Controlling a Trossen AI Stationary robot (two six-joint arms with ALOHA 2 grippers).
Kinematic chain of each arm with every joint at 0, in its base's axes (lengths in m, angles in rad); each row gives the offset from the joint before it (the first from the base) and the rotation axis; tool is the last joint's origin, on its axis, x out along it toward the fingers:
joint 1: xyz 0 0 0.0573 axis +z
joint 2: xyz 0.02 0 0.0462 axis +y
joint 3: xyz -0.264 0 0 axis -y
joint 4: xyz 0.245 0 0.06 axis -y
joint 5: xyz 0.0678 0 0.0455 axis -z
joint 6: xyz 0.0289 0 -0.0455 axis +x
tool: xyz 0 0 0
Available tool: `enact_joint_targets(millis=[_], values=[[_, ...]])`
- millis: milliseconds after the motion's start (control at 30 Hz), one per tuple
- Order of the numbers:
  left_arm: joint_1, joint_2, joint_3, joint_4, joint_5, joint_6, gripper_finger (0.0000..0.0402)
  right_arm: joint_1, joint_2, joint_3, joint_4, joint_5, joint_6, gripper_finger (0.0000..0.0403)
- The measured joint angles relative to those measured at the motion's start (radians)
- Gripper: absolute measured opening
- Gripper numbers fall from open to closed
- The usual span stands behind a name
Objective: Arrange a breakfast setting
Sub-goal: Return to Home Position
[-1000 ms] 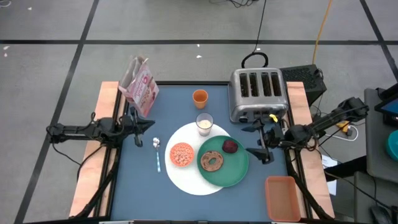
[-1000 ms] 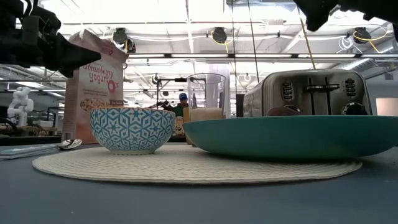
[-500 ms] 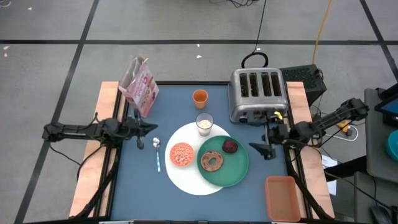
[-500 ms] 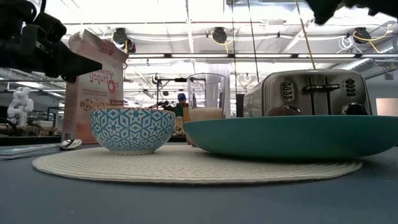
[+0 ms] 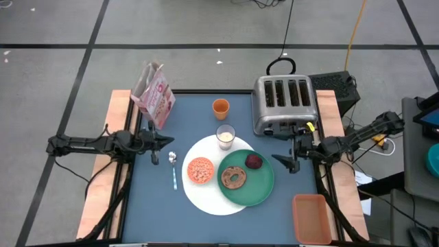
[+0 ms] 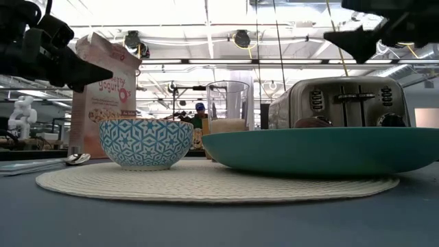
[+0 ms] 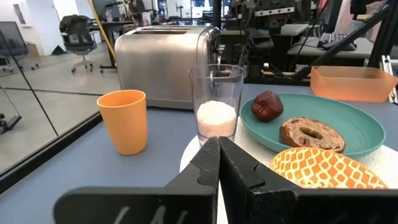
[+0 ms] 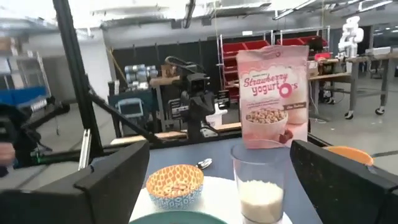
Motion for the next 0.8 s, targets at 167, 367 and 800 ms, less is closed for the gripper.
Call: enact_joint_targets(millis=[167,367,800], values=[[0.000,0.000,0.000,0.000,0.000,0.002,0.0006,-0.029,-0.125,-0.091,0.037,-0.003,0.019,0.0384],[0.000,0.000,0.000,0.001,-0.001,0.001,0.0006,-0.078,-0.204,-0.133,0.061,-0.135,0.006,0.0384],[0.000,0.000,0.000,0.001,-0.003,-0.014,0.0006,-0.284,-0.272,-0.136,-0.259,-0.289,0.067,0.0384]])
